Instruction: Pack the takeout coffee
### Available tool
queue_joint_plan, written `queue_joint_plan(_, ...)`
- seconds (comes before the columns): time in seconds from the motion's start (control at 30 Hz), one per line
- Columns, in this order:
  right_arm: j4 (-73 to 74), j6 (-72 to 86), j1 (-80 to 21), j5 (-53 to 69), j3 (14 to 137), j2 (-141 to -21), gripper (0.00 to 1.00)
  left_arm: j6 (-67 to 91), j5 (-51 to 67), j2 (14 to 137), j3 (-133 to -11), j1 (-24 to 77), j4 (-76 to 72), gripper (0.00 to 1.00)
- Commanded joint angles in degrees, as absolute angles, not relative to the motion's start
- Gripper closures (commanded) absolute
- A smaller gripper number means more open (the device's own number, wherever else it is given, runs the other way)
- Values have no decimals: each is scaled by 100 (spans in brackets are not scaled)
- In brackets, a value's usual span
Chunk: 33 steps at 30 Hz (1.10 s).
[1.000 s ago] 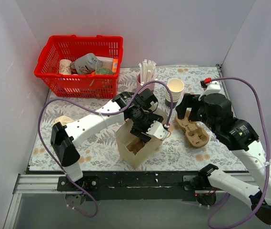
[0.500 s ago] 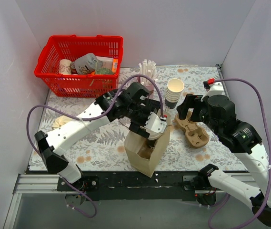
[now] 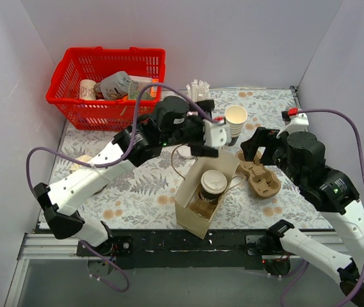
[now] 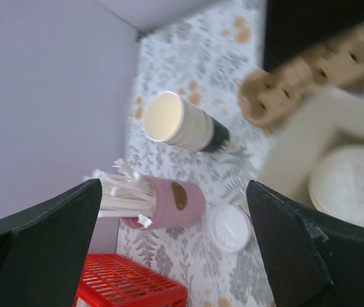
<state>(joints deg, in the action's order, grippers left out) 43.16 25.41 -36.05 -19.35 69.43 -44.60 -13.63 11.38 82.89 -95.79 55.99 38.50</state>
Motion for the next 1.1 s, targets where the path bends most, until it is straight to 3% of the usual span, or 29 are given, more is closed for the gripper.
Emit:
queue_joint_plan(0.0, 4078, 2645, -3595, -2135, 6908, -4351, 5, 849, -498, 8744, -10641, 5607, 1858, 2)
queue_joint_plan(0.07, 4061, 2602, -3595, -2197, 6926, -4351, 5, 1570, -1426, 9138, -11325, 5607, 1636, 2)
queue_joint_plan(0.27, 4201, 2364, -3595, -2381, 7242, -4552, 5, 2511, -2609, 9790, -12172, 5485, 1142, 2)
queue_joint_plan(0.37, 4271, 2347, -3595, -2495, 7365, -4676, 4, 3092, -2391, 10177, -12770, 5037, 1669, 2)
queue_joint_plan(0.6, 4447, 2127, -3595, -2716, 7831, -5185, 4, 4720, -661, 10213, -12148, 3648, 2224, 2)
queue_joint_plan(0.93, 4491, 2337, -3595, -2628, 7664, -5291, 4, 5203, -607, 10266, -10838, 3419, 1987, 2)
queue_joint_plan(1.07, 4535, 2408, -3586, -2663, 7646, -5256, 4, 5361, -405, 10362, -10547, 3419, 1960, 9)
